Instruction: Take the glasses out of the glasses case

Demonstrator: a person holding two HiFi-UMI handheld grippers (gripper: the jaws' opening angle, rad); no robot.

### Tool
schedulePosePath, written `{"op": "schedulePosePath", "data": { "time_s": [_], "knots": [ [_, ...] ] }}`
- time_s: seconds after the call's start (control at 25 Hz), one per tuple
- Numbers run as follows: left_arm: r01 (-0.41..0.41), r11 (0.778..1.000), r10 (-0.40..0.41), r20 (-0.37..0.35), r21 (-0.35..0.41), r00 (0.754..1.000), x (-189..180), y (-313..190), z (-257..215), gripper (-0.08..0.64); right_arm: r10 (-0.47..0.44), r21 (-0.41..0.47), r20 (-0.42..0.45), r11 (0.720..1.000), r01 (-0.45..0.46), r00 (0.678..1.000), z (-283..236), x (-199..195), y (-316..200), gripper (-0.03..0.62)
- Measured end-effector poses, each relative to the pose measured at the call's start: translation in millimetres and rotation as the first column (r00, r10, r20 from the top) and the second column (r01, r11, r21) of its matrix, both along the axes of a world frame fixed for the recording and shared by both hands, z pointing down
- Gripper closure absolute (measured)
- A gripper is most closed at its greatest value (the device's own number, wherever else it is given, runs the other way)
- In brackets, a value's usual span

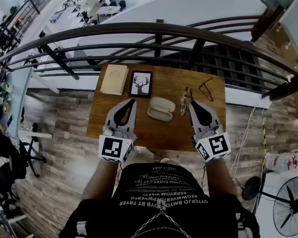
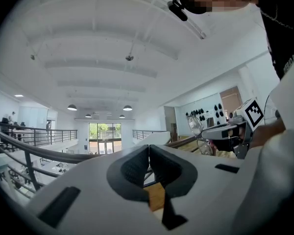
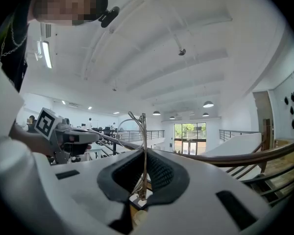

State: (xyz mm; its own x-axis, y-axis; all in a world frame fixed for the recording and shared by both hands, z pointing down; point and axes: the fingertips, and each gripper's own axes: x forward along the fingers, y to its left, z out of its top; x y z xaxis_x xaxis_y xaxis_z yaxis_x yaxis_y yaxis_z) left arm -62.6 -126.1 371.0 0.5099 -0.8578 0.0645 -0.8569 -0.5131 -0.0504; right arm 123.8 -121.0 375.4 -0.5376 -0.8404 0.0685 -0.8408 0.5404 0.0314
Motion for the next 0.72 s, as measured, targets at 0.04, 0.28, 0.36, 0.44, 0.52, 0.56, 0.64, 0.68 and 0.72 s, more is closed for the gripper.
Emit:
{"op": "schedulePosePath", "data": {
  "time_s": [0.04,0.28,0.36,0.44,0.52,0.56,0.64,0.68,0.72],
  "knots": [
    [0.002,1.0,-0.002,-0.002,0.005,1.0,0.6,1.4,-1.6,0.532,-0.001,0.001,-0.001,1.0,0.001,1.0,-0.4,0.1,1.4,0.566],
    [0.013,1.0,-0.013,-0.01,0.011,1.0,2.8,13.4,-9.3,0.532,-0.019,0.002,0.002,1.0,0.019,1.0,-6.0,-2.8,9.2,0.566],
    [0.02,1.0,-0.02,-0.011,0.013,1.0,2.4,18.4,-9.9,0.532,-0.028,0.001,0.0,1.0,0.028,1.0,-5.2,-4.1,11.8,0.566],
    [0.029,0.999,-0.028,-0.011,0.014,1.0,2.2,23.4,-9.7,0.532,-0.034,-0.001,-0.002,0.999,0.034,0.999,-3.3,-3.8,13.9,0.566],
    [0.036,0.999,-0.036,-0.01,0.014,0.999,3.1,28.6,-9.0,0.532,-0.038,-0.003,-0.001,0.999,0.038,0.999,-1.5,-2.1,16.2,0.566],
    [0.038,0.999,-0.038,-0.008,0.013,0.999,4.0,31.5,-8.6,0.532,-0.04,-0.004,-0.002,0.999,0.04,0.999,-0.4,-1.1,17.8,0.566],
    [0.043,0.999,-0.043,-0.006,0.01,0.999,5.3,37.0,-7.6,0.532,-0.046,-0.007,-0.008,0.999,0.046,0.999,1.8,0.2,21.5,0.566],
    [0.047,0.999,-0.047,-0.005,0.009,0.999,5.6,39.5,-7.0,0.532,-0.05,-0.008,-0.012,0.999,0.05,0.999,2.7,0.5,23.4,0.566],
    [0.051,0.999,-0.051,-0.004,0.008,0.999,5.8,41.8,-6.4,0.532,-0.054,-0.009,-0.016,0.999,0.054,0.998,3.6,0.6,25.3,0.566]
  ]
}}
